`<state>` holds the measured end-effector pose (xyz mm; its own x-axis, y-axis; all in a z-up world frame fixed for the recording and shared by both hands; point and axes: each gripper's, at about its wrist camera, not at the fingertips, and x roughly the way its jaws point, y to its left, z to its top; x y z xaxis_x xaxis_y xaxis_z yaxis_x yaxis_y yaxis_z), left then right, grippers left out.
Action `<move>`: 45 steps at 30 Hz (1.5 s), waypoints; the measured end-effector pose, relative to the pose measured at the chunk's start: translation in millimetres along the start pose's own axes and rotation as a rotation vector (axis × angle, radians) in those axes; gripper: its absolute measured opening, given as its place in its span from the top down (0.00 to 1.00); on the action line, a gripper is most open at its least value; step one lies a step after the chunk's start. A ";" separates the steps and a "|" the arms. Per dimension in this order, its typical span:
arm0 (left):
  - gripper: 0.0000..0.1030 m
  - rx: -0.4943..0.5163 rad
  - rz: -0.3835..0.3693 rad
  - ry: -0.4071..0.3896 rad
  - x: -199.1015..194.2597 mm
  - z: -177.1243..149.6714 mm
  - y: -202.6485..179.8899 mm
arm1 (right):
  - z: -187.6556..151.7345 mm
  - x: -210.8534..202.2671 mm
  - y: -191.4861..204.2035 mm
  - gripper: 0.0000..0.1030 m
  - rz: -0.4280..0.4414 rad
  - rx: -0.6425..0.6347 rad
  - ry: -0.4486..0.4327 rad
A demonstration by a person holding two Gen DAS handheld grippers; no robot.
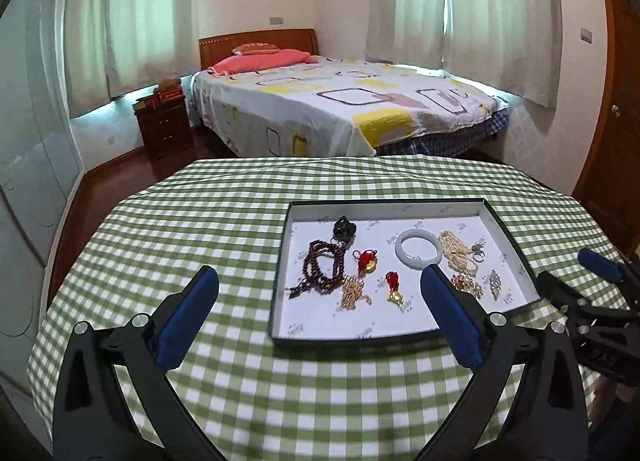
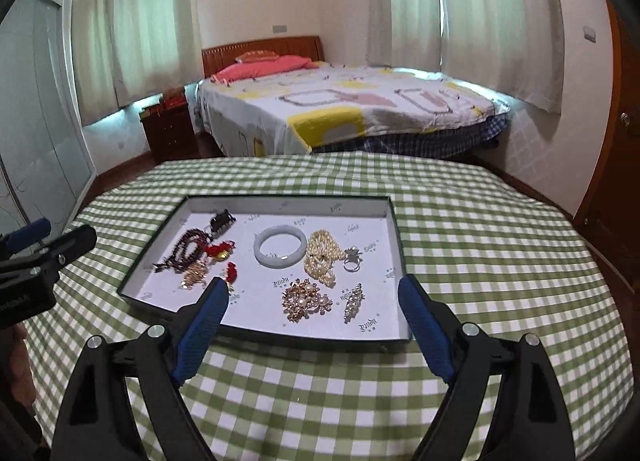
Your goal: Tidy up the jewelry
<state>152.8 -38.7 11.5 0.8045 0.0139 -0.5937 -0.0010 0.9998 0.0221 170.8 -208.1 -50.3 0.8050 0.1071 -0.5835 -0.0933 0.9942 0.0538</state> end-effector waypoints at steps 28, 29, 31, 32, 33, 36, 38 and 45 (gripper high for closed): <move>0.04 -0.068 0.063 -0.125 -111.2 -7.1 26.2 | 0.6 -102.4 12.4 0.18 -0.012 -0.039 -0.186; 0.04 -0.067 0.062 -0.126 -111.9 -7.0 25.8 | 0.1 -102.7 12.5 0.18 -0.012 -0.040 -0.186; 0.04 -0.067 0.060 -0.131 -113.8 -7.7 26.4 | 0.0 -102.8 13.1 0.18 -0.010 -0.039 -0.190; 0.04 -0.065 0.060 -0.133 -114.5 -8.0 26.5 | -0.1 -102.6 13.8 0.18 -0.010 -0.041 -0.189; 0.04 -0.065 0.061 -0.134 -114.6 -7.9 26.4 | -0.5 -103.4 13.8 0.18 -0.011 -0.042 -0.189; 0.04 -0.067 0.059 -0.136 -115.9 -8.2 26.7 | -0.2 -103.3 14.2 0.18 -0.010 -0.043 -0.190; 0.04 -0.066 0.059 -0.135 -116.1 -8.2 26.8 | -0.5 -104.0 14.1 0.18 -0.010 -0.043 -0.191; 0.04 -0.069 0.060 -0.134 -116.8 -8.7 27.3 | -1.0 -104.8 14.5 0.17 -0.010 -0.043 -0.190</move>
<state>53.6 -12.8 74.5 0.8736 0.0760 -0.4806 -0.0885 0.9961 -0.0033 84.5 -204.9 10.8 0.9017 0.1012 -0.4204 -0.1061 0.9943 0.0118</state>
